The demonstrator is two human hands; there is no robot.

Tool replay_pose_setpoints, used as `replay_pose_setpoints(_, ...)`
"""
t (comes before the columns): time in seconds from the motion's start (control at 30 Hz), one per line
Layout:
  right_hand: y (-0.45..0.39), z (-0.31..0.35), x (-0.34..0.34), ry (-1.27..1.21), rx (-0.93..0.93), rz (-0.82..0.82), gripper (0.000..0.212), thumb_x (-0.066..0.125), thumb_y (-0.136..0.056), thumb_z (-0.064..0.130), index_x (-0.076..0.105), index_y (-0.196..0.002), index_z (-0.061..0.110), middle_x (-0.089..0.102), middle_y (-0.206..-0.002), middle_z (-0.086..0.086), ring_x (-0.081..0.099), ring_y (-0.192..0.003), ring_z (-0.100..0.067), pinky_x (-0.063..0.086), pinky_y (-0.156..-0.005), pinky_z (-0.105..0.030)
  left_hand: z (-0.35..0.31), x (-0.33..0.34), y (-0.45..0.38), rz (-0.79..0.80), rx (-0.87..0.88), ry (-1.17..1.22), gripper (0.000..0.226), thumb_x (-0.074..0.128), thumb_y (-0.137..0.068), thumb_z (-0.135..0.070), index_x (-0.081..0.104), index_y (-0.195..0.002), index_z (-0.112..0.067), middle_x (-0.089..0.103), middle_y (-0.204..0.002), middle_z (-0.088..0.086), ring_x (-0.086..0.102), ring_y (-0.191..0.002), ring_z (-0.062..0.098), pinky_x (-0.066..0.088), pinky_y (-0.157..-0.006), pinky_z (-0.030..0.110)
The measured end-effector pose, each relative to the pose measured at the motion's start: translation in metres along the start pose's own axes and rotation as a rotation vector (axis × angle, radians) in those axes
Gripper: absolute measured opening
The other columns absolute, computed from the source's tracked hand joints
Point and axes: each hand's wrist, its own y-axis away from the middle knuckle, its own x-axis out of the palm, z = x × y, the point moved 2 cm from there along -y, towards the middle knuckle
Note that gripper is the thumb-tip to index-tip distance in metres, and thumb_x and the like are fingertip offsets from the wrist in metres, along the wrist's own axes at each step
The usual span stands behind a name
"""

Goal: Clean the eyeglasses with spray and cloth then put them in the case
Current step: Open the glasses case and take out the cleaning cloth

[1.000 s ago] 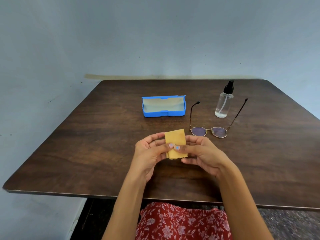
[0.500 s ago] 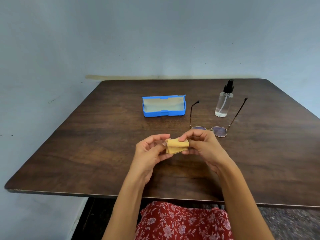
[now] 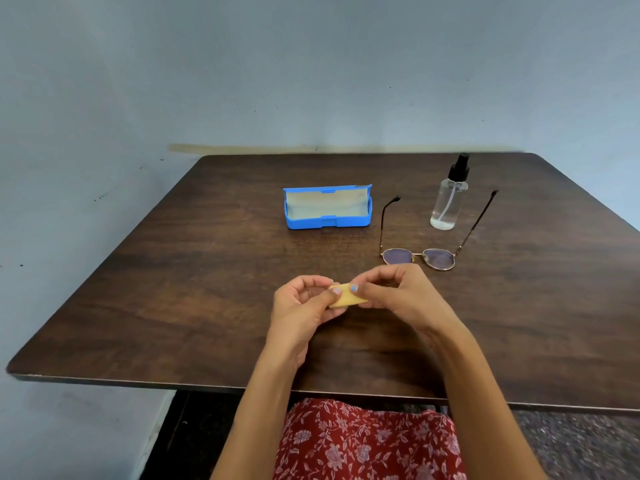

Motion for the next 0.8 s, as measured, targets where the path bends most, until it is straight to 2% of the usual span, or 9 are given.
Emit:
replay_pose_setpoints(0.1, -0.002, -0.009, 0.0, 0.223, -0.008, -0.058, 0.011, 0.074, -0.079, 0.01, 0.075, -0.079, 0.021, 0.073, -0.077, 0.001, 0.068, -0.076, -0.01, 0.053, -0.072, -0.021, 0.004, 0.0, 0.0, -0.031, 0.078, -0.169, 0.011, 0.066, -0.083, -0.001, 0.071, -0.09, -0.009, 0.07, -0.095, 0.009, 0.07, -0.087, 0.016, 0.058, -0.077, 0.028)
replay_pose_setpoints(0.17, -0.002, -0.012, 0.001, 0.298, -0.02, -0.09, 0.012, 0.073, -0.079, 0.013, 0.074, -0.08, 0.024, 0.073, -0.074, 0.0, 0.068, -0.074, -0.008, 0.053, -0.073, -0.02, 0.006, -0.001, 0.001, -0.065, 0.192, -0.344, 0.013, 0.066, -0.084, -0.006, 0.072, -0.091, -0.016, 0.071, -0.094, 0.002, 0.069, -0.085, 0.009, 0.057, -0.078, 0.023)
replay_pose_setpoints(0.3, -0.002, -0.015, 0.005, 0.432, -0.094, -0.139, 0.014, 0.073, -0.079, 0.015, 0.073, -0.08, 0.028, 0.069, -0.068, 0.008, 0.06, -0.063, 0.006, 0.043, -0.061, -0.007, 0.006, 0.0, 0.004, -0.117, 0.48, -0.727, 0.019, 0.065, -0.084, -0.01, 0.072, -0.1, -0.017, 0.068, -0.1, -0.008, 0.062, -0.084, -0.003, 0.045, -0.074, 0.002)
replay_pose_setpoints(0.4, -0.004, -0.018, 0.008, 0.527, -0.127, -0.164, 0.01, 0.073, -0.079, 0.015, 0.075, -0.086, 0.023, 0.064, -0.073, 0.008, 0.056, -0.063, 0.005, 0.041, -0.061, -0.006, 0.009, 0.003, 0.004, -0.13, 0.565, -0.938, 0.022, 0.062, -0.086, -0.012, 0.071, -0.106, -0.015, 0.064, -0.116, -0.003, 0.058, -0.101, 0.008, 0.042, -0.086, 0.011)
replay_pose_setpoints(0.5, -0.005, -0.022, 0.01, 0.58, -0.145, -0.183, 0.012, 0.073, -0.079, 0.016, 0.075, -0.089, 0.023, 0.065, -0.088, 0.001, 0.056, -0.07, -0.003, 0.042, -0.066, -0.012, 0.01, 0.003, 0.004, -0.138, 0.568, -1.109, 0.026, 0.058, -0.09, -0.02, 0.067, -0.115, -0.022, 0.055, -0.129, -0.004, 0.041, -0.116, 0.011, 0.026, -0.091, 0.012)
replay_pose_setpoints(0.67, -0.007, -0.022, 0.011, 0.632, -0.15, -0.188, 0.014, 0.073, -0.081, 0.015, 0.076, -0.092, 0.022, 0.062, -0.095, 0.0, 0.054, -0.072, -0.007, 0.042, -0.071, -0.018, 0.006, 0.002, 0.009, -0.189, 0.518, -1.317, 0.027, 0.053, -0.092, -0.034, 0.062, -0.117, -0.037, 0.041, -0.143, -0.008, 0.027, -0.127, 0.015, 0.026, -0.099, 0.03)
replay_pose_setpoints(0.8, -0.004, -0.018, 0.012, 0.643, -0.141, -0.186, 0.015, 0.071, -0.082, 0.016, 0.076, -0.095, 0.023, 0.06, -0.095, 0.001, 0.055, -0.074, -0.008, 0.048, -0.079, -0.026, 0.006, 0.007, 0.012, -0.213, 0.502, -1.378, 0.027, 0.05, -0.093, -0.033, 0.063, -0.116, -0.037, 0.035, -0.147, -0.005, 0.02, -0.134, 0.018, 0.019, -0.104, 0.036)
